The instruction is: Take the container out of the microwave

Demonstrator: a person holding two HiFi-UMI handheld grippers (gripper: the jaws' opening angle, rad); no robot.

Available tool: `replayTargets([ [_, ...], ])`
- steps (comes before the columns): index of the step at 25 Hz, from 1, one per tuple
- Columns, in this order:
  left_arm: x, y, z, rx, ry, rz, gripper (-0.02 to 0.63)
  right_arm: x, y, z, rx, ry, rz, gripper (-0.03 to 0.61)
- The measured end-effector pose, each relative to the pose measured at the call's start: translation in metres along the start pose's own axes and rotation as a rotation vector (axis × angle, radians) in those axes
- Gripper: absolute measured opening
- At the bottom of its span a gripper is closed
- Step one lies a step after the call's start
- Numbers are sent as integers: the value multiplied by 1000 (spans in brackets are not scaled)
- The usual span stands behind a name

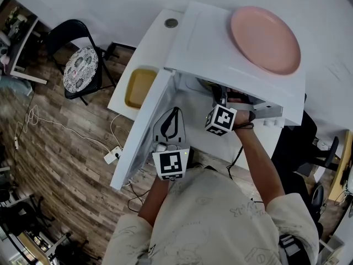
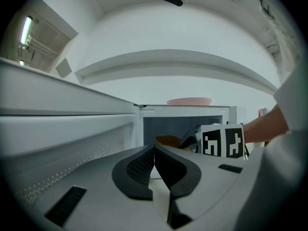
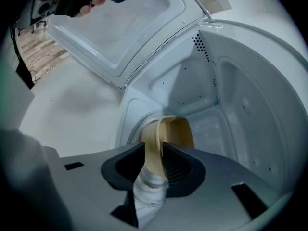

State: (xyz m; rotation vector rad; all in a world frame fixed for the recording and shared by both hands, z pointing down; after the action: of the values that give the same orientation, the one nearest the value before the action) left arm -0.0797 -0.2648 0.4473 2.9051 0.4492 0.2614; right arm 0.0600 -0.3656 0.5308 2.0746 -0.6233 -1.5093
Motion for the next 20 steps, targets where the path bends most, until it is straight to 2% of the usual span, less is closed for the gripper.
replayTargets([
  [10, 0, 0, -2, -6, -10, -2, 9, 3, -2, 3, 1, -36, -26, 63],
  [20, 3, -3, 1, 2, -3, -6, 9, -2, -6, 4, -10, -30, 6, 44],
])
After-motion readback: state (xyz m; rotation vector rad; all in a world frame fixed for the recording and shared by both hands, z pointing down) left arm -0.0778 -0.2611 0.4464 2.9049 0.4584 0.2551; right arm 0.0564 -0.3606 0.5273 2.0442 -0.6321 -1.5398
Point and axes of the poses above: the fingertips, and each gripper's own axes: y forward along the fingers, x to its right, z out of its top, the point moved 4 cm from there along -y, backward along the fingers, and after that the axes turned 7 degrees about y, right-handed, at the moved point
